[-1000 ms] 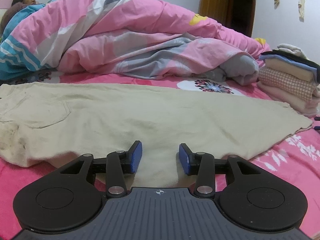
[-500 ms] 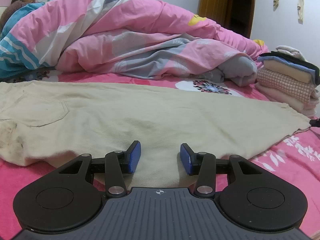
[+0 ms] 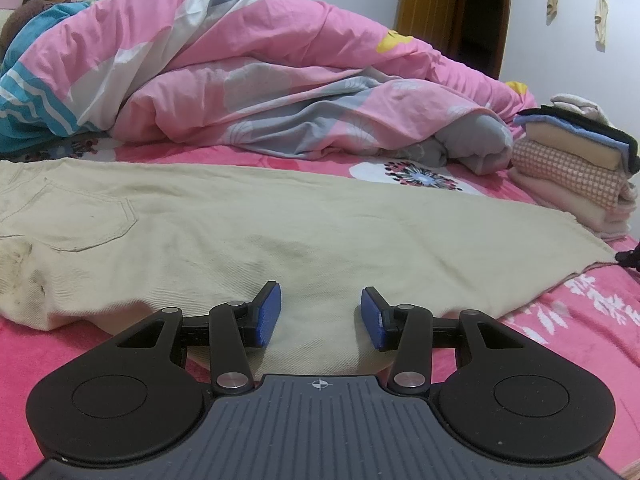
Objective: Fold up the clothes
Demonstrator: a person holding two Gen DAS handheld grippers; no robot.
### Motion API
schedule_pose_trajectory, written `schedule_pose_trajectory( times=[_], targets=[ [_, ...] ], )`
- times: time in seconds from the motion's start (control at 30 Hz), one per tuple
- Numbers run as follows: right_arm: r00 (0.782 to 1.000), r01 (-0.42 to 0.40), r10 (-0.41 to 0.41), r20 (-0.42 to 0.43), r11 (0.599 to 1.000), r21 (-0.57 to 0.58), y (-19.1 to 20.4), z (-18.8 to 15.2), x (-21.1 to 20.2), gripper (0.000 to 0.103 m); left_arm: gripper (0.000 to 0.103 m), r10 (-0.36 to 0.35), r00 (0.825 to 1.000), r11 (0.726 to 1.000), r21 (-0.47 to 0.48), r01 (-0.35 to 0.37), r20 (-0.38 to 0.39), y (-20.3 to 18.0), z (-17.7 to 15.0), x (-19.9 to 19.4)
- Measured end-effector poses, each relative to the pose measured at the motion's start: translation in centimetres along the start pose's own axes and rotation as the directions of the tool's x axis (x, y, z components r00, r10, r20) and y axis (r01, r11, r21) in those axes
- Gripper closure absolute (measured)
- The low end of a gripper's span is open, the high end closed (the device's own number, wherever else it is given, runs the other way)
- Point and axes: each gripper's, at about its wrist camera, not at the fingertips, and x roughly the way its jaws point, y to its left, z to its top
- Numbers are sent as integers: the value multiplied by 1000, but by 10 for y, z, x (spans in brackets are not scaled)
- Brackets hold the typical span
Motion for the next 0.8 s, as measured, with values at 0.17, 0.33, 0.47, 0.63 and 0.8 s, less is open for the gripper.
schedule_pose_trajectory(
  times=[0.17,0.33,0.47,0.63,0.8],
  targets=[
    [995,30,-23,92,997,-72,25,-3,-27,90,58,-3,1000,1000,-2,3,2,1,0,0],
    [989,-147,140,-49,974,-173,79,-19,-3,89,58,-3,1000,1000,-1,3,2,1,0,-1],
    [959,-240,213,-188,962,-132,98,-42,32,85,58,-9,1000,1000,-8,9,3,2,-1,-1],
    [949,-250,251,-188,968,31,71,-58,22,86,57,-26,1000,999,-27,26,8,6,-1,-2],
    [977,-185,173,-122,978,-94,90,-37,-2,84,57,-33,999,999,-34,33,11,7,-2,-2]
  ],
)
